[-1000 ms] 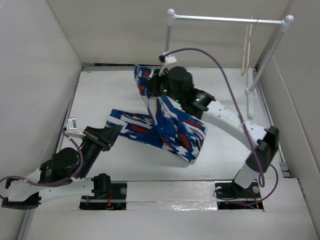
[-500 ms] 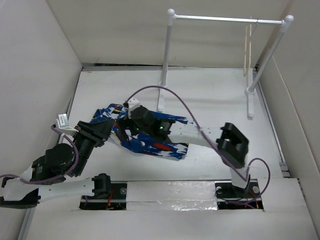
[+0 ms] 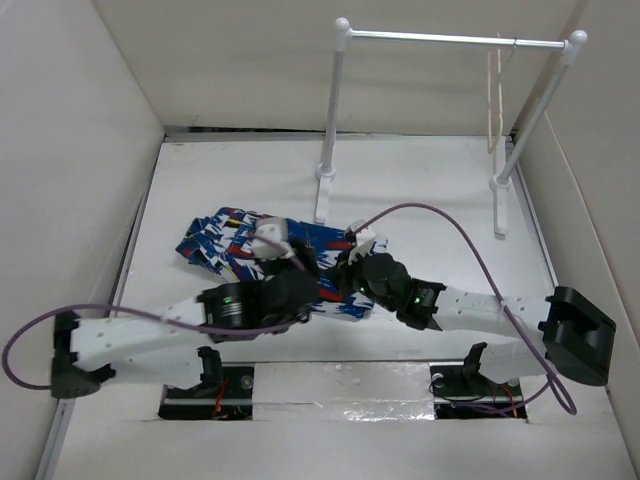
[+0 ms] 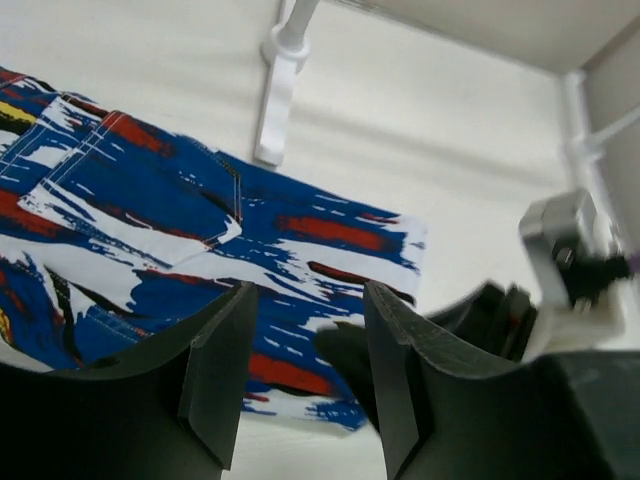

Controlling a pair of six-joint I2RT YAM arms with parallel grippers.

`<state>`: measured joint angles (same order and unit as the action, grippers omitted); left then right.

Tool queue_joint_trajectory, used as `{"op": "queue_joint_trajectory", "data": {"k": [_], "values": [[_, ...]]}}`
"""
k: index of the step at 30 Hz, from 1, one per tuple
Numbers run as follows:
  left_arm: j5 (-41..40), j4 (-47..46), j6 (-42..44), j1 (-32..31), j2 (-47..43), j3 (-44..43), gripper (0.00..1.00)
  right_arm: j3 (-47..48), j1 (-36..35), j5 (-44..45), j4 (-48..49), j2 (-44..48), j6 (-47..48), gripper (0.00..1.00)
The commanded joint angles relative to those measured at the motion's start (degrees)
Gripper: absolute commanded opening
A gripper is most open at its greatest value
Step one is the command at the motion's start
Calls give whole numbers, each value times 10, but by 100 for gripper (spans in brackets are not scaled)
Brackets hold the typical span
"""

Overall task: Place the trousers on the hanger
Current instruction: Fold the trousers at the center of the board.

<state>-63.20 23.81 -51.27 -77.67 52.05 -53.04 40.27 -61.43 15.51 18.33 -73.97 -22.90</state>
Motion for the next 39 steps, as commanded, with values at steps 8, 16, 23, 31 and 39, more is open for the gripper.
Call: {"op": "queue_joint_trajectory", "data": {"k": [8, 16, 23, 31, 39], "values": [[309, -202, 60, 294, 162, 51, 44, -158, 5, 58, 82, -13, -117, 0], [597, -384, 14, 619, 139, 245, 47, -255, 16, 89, 139, -38, -185, 0], [549, -367, -30, 651, 107, 303, 47, -319, 16, 137, 109, 45, -232, 0], [505, -295, -89, 651, -135, 428, 49, -275, 26, 151, -73, 222, -170, 34], [528, -252, -28, 644, -238, 365, 46, -247, 92, 90, -122, 285, -121, 57]]}}
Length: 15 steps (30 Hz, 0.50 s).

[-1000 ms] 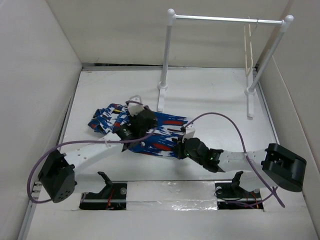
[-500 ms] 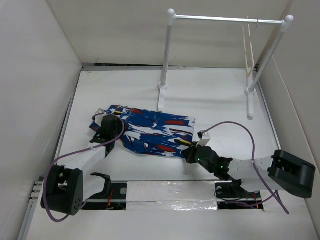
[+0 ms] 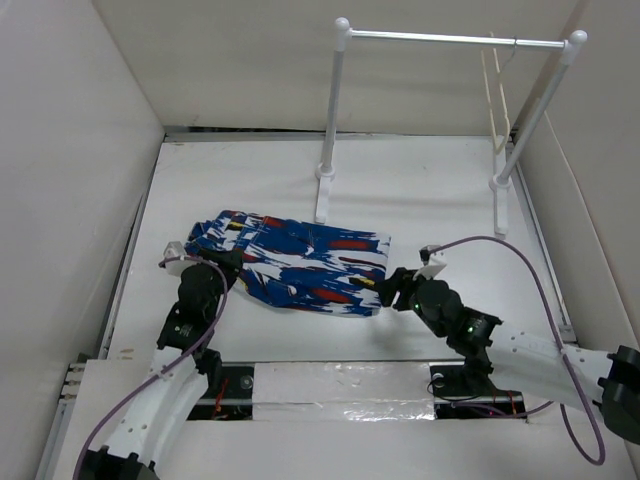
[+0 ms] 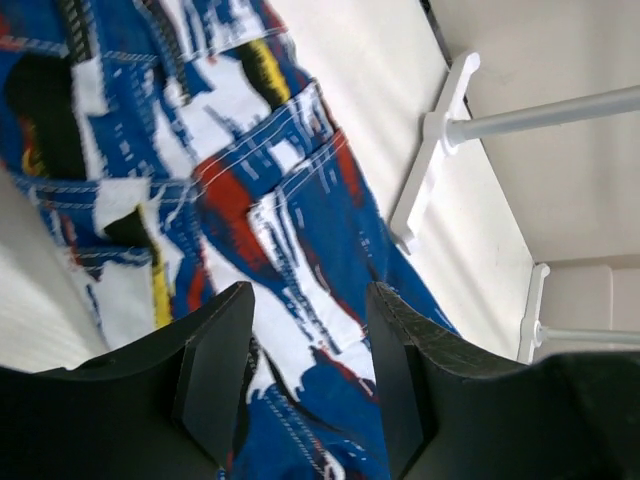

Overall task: Place the trousers on the hanger
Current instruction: Fold the trousers at the center of the board.

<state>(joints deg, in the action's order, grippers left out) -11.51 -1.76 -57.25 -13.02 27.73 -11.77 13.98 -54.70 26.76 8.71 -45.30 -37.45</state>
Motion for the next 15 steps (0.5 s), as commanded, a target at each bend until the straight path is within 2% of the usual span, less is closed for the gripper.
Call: {"op": "queue_joint_trajectory", "data": {"k": [1, 5, 7, 9, 10, 13, 14, 15], "values": [[9, 7, 39, -10, 30, -77, 45, 4, 47, -41, -2, -8, 26, 66], [0, 5, 76, -32, 113, -135, 46, -22, 68, -109, 88, -57, 26, 77], [4, -10, 86, -32, 151, -147, 46, -19, 68, -139, 112, -97, 29, 78], [1, -22, 89, -32, 175, -151, 46, -8, 73, -170, 126, -123, 40, 74], [1, -37, 91, -32, 203, -156, 46, -4, 73, -180, 142, -151, 44, 70], [4, -54, 95, -32, 263, -187, 46, 6, 73, -187, 156, -190, 39, 47], [14, -58, 100, -32, 311, -199, 47, 4, 73, -185, 162, -195, 28, 32], [18, -57, 100, -32, 334, -210, 47, -3, 81, -181, 169, -196, 23, 23]]}}
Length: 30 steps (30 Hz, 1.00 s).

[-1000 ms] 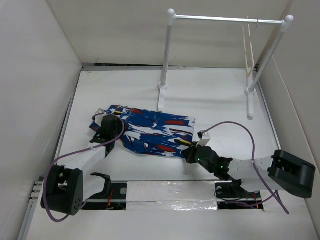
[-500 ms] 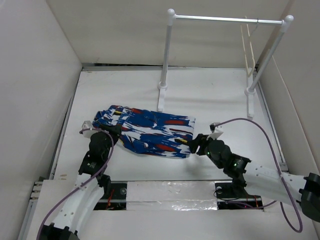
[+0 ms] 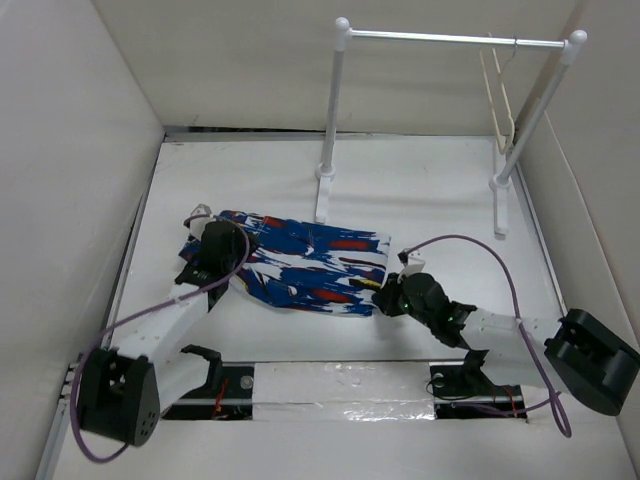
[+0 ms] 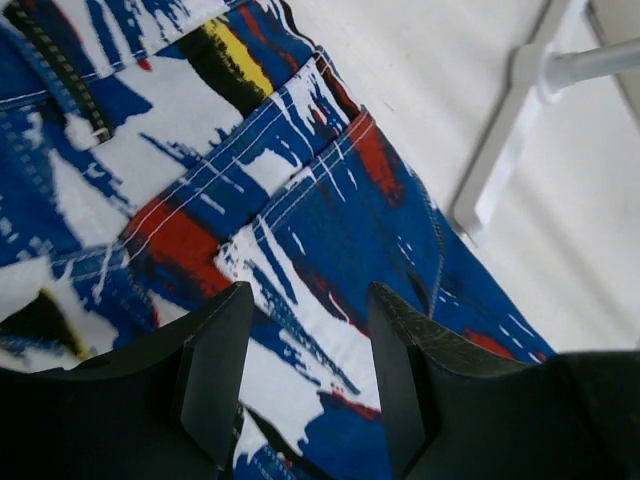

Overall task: Place the trousers on the hanger
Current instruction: Fold the trousers at the center of the board.

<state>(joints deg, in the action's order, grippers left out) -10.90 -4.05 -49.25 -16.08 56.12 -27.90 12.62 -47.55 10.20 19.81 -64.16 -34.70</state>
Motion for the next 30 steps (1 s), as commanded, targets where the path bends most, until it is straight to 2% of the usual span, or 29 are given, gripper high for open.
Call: {"op": "queue_joint_trajectory", "data": {"k": [1, 4, 7, 13, 19, 22, 23, 25, 26, 27, 30], "values": [[16, -31, 20, -1, 94, -67, 47, -2, 19, -7, 70, -6, -10, 11], [17, -25, 14, -1, 142, -73, 46, -14, 70, -11, 58, 20, -11, 4], [8, -51, 0, -1, 118, -22, 46, -3, 134, -32, 15, 65, 24, 2], [-33, -35, -8, -1, 31, 50, 46, 82, 235, -98, -83, 61, 110, 6], [-26, -14, -5, -1, -62, 72, 45, 28, 311, -169, -62, 84, 126, 14], [2, -19, 1, -1, -95, 58, 41, 21, 317, -181, -86, 108, 130, 28], [21, -22, 4, -1, -104, 52, 37, 21, 317, -181, -94, 126, 130, 40], [39, -37, 13, -1, -106, 34, 35, 28, 317, -184, -125, 145, 130, 53], [51, -39, 17, -1, -102, 26, 34, 42, 317, -184, -139, 155, 131, 64], [54, -41, 20, -1, -96, 18, 34, 48, 317, -183, -150, 178, 133, 69], [61, -58, 33, -1, -63, -7, 29, 78, 311, -169, -173, 213, 136, 72]]}}
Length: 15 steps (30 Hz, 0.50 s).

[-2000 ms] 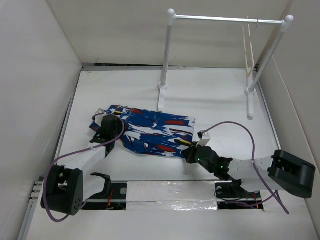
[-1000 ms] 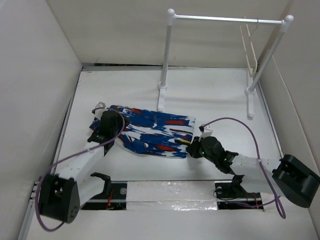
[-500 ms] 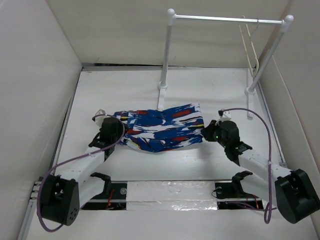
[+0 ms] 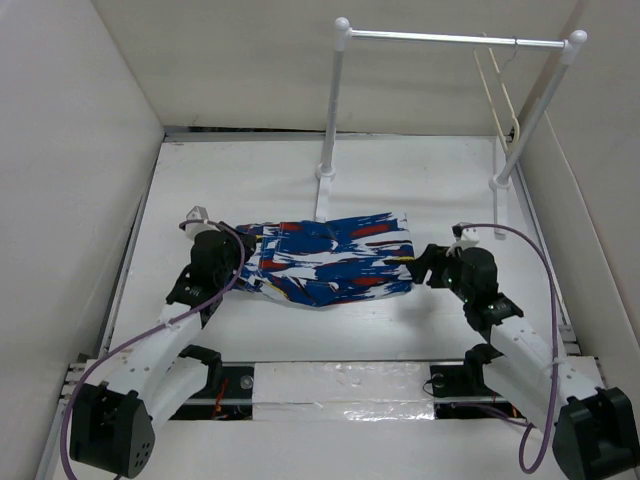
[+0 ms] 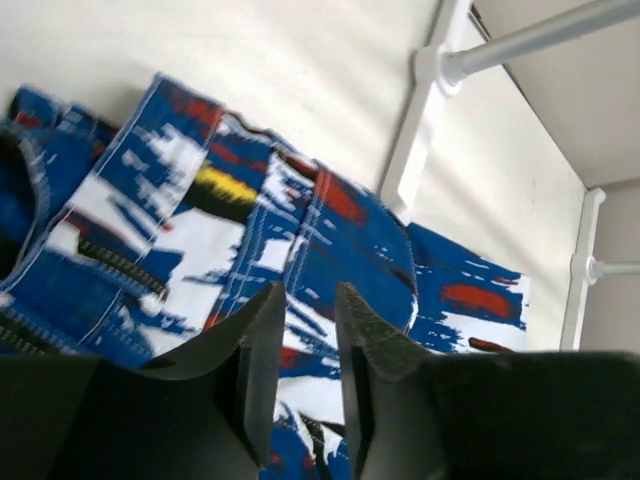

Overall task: Place the trousers on the hanger
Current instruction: Fold the trousers at the center of the board, then pick up the hanger from the clothesline.

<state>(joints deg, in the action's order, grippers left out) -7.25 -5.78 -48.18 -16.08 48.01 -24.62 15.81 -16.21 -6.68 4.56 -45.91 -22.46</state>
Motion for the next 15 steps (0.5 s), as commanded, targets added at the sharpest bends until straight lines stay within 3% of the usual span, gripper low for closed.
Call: {"op": "queue_joint_trajectory", "data": {"k": [1, 2, 3, 5, 9, 10, 15], "values": [[31, -49, 29, -1, 30, -48, 23, 57, -8, 9, -31, 36, 15, 69], [42, -71, 34, -1, 52, -53, 5, 69, -13, 8, -34, 40, 22, 48], [58, -81, 36, -7, 62, -57, 0, 96, -13, 5, -38, 42, 27, 32], [48, -105, 48, -52, 89, -78, 0, 135, -25, 0, -64, 40, 47, 4], [-25, -131, 81, -180, 121, -136, 0, 261, -40, 3, -81, 28, 84, 0], [-35, -128, 91, -237, 135, -173, 0, 327, -35, -1, -84, 13, 95, 0], [-171, -132, 200, -406, 172, -256, 0, 561, 58, -56, -139, -96, 136, 0]]}}
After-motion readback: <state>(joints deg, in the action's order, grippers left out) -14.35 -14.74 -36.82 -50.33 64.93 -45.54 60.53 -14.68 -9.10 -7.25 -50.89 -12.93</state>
